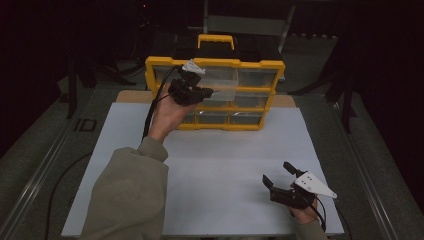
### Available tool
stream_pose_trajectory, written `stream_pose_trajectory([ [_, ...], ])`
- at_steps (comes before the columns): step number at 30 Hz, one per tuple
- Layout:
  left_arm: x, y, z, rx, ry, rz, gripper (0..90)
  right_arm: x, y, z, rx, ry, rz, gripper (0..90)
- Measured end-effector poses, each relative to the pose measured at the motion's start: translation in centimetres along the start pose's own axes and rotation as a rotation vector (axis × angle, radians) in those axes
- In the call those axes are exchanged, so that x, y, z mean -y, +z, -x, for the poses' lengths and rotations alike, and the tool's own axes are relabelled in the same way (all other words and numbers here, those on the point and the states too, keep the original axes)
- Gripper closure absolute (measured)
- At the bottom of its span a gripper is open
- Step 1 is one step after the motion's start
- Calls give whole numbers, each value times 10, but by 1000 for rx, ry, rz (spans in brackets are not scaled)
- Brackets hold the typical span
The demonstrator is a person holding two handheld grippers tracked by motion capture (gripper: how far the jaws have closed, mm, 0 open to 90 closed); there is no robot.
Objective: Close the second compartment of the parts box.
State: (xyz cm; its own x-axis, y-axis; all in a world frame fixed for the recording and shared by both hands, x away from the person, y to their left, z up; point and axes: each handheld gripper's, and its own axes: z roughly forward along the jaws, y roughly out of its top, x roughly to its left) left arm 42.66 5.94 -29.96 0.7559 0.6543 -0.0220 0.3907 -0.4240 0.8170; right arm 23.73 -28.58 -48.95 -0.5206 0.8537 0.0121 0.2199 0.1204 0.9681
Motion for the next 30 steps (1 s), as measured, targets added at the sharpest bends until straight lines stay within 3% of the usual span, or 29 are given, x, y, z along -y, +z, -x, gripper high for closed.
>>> stream_pose_trajectory([
  [30,5,12,-2,-16,-16,-19,900,0,0,0,0,1,2,103],
])
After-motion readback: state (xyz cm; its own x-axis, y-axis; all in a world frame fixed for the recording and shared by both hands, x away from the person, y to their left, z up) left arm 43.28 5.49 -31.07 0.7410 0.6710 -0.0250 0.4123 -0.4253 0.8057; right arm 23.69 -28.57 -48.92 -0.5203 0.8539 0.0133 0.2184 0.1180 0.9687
